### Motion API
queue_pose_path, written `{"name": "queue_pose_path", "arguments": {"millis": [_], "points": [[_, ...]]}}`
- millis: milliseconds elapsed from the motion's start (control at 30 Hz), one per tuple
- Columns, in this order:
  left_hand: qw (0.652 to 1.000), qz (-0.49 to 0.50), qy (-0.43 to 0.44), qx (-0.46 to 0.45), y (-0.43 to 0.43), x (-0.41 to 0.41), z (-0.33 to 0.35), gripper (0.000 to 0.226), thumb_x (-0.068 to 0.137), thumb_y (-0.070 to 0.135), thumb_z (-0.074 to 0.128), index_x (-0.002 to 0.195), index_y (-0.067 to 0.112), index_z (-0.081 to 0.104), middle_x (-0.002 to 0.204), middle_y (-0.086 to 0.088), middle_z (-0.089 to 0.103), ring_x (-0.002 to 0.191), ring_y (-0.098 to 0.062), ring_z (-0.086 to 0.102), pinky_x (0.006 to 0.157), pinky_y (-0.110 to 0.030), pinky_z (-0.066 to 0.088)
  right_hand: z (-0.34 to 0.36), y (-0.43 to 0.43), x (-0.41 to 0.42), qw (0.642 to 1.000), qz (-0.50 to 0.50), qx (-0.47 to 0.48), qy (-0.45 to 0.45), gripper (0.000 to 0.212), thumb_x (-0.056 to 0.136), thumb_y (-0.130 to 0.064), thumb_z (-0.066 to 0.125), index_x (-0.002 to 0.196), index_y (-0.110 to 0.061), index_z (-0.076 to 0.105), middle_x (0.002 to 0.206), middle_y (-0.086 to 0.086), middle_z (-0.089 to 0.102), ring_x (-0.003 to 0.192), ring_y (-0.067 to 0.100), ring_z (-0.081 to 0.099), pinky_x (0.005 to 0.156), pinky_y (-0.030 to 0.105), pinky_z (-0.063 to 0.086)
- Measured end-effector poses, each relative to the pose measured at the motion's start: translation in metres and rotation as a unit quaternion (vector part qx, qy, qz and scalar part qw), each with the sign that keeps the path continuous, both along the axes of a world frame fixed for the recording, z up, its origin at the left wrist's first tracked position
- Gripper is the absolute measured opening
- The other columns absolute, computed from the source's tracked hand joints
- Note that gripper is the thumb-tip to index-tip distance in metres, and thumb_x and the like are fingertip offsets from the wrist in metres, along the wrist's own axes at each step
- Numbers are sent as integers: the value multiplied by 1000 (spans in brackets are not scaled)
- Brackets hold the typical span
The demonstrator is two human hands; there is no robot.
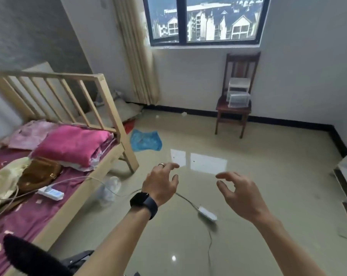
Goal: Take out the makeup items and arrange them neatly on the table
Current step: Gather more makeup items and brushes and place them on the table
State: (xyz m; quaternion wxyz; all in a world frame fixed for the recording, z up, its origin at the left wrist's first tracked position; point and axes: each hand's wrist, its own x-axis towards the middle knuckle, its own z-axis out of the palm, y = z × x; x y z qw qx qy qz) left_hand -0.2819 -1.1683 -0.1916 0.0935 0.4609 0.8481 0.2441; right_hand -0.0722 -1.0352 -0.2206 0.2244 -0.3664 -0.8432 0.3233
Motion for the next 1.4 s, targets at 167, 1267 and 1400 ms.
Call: {"name": "queue_pose_path", "arguments": {"millis": [167, 1267, 1400], "points": [[999, -40, -1, 2, 104, -56, -7, 35, 96, 30, 56, 131, 32, 58, 126, 7, 61, 119, -15, 53, 98, -36, 46, -3, 83, -55, 999, -35, 10, -10, 17, 94, -31, 67, 110, -33, 72, 111, -20, 68, 99, 2, 59, 84, 20, 41], [973, -207, -3, -103, 840, -373, -72, 37, 94, 28, 51, 130, 33, 55, 131, 2, 56, 123, -23, 51, 97, -38, 47, -50, 741, -351, 982, -177, -37, -54, 21, 96, -33, 63, 116, -36, 68, 116, -18, 66, 111, 12, 57, 95, 27, 42], [968, -198, -16, -154, 962, -365, -98, 38, 96, 29, 48, 133, 32, 54, 133, 1, 55, 124, -22, 51, 98, -37, 47, -68, 856, -345, 978, -177, -71, -83, 23, 97, -32, 60, 119, -36, 68, 121, -17, 66, 115, 13, 55, 100, 29, 41]]}}
